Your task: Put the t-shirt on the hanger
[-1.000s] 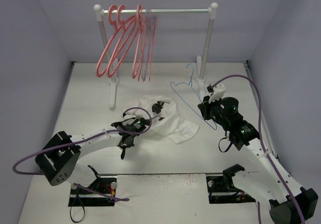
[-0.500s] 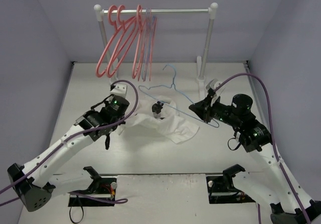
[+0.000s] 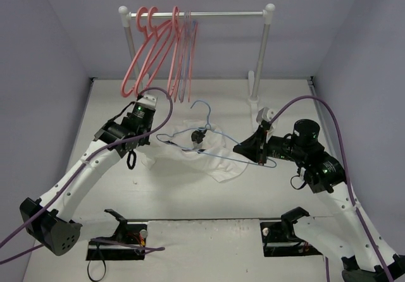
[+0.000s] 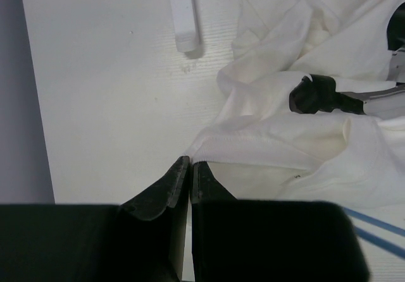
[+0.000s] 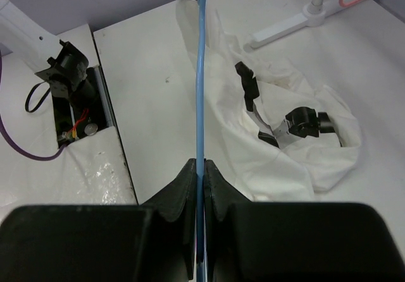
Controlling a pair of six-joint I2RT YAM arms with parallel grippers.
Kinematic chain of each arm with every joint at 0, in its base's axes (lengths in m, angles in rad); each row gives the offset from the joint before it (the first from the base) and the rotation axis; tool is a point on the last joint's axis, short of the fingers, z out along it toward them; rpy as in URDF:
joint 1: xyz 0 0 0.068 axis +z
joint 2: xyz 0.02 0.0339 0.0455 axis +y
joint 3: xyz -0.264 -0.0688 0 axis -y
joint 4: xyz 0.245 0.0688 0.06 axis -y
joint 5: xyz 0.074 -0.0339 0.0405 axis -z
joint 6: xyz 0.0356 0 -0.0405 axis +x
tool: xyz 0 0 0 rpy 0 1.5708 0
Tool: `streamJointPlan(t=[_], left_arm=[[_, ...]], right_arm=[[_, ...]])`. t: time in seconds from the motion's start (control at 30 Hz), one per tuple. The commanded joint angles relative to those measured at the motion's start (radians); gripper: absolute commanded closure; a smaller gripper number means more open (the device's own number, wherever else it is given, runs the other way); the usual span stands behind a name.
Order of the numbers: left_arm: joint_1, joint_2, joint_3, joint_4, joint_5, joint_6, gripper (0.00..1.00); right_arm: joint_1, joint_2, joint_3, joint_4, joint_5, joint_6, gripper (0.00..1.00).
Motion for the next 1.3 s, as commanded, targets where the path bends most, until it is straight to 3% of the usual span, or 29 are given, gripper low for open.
streamJointPlan(t=[0.0, 0.47, 0.83, 0.9, 1.1, 1.27], left_arm=[[0.015, 0.008, 0.090, 0.019, 0.078, 0.037, 1.00], [0.014, -0.026, 0.123, 0.018, 0.241, 0.031, 1.00], [0.012, -0.023, 0.231, 0.010, 0.348, -0.018, 1.00], [0.012, -0.016, 0.289, -0.003, 0.357, -0.022, 1.00], [0.011, 0.085, 0.696, -0.128, 0.370, -0.027, 1.00], [0.012, 0.164, 1.060, -0.224, 0.294, -0.016, 1.00]], right_arm=[[0.014, 0.025, 0.048, 0.056, -0.049, -0.013, 1.00], [0.068, 0.152, 0.105, 0.059, -0.027, -0.077, 1.00], [0.134, 0.219, 0.180, 0.080, 0.134, -0.140, 1.00], [0.132, 0.235, 0.210, 0.103, 0.142, -0.140, 1.00], [0.134, 0.323, 0.369, 0.331, 0.143, -0.076, 1.00], [0.145, 0.388, 0.543, 0.355, 0.186, -0.121, 1.00]])
